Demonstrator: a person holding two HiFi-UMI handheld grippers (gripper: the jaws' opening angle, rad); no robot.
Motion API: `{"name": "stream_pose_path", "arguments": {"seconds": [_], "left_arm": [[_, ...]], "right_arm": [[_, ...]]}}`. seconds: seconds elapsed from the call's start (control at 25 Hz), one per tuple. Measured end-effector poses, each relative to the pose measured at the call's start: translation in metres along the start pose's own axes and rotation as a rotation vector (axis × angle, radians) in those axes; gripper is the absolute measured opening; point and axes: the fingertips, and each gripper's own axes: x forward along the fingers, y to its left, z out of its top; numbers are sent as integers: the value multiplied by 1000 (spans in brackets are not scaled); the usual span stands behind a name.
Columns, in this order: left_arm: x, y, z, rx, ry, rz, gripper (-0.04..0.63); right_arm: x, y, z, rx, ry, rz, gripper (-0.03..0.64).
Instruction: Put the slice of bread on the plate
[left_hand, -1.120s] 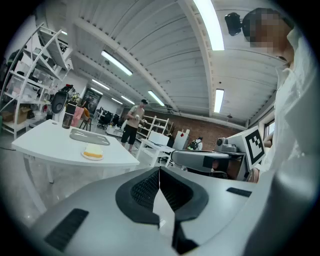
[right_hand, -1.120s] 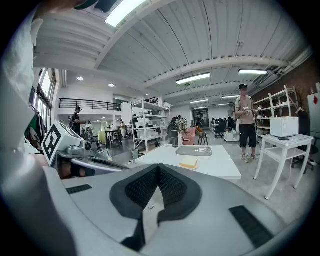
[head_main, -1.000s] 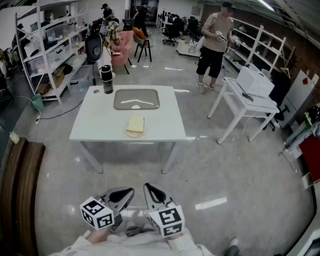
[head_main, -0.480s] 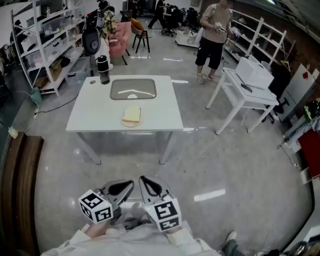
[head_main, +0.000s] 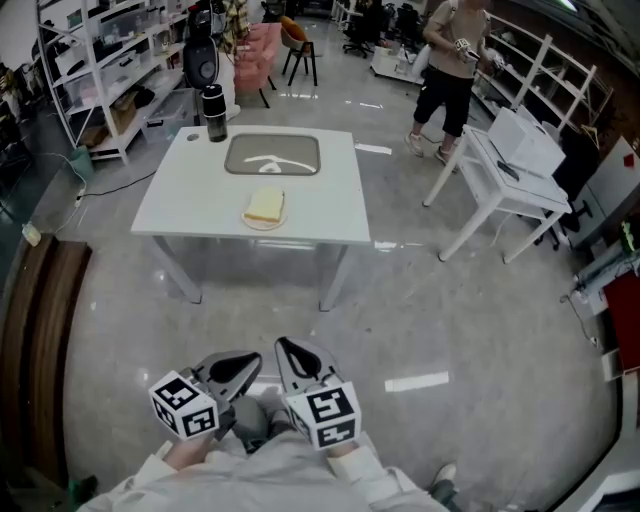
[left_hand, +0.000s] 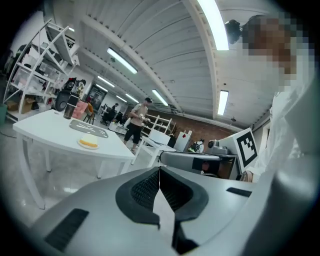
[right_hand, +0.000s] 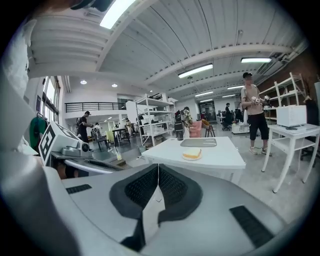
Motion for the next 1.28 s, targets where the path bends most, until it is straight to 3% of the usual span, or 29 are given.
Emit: {"name": "stream_pose_path", "arguments": {"seconds": [0.2,0.52,0.8,1.08,1.28], "left_arm": [[10,0,-7,-60,-16,12,9],[36,43,14,-78,-35,29,9],[64,108,45,-71,-6,20,9],[91,183,93,-31,52,-18,9],[108,236,131,-11,1,-4,9]], "right_arm": [[-9,-12,-8,5,1,29,15],[28,-44,2,31,-12,26,15],[88,-75,21,34,18,0,15],[159,-108,67,34,11,-70,15],[202,-132,82,58,22,-123,15]]}}
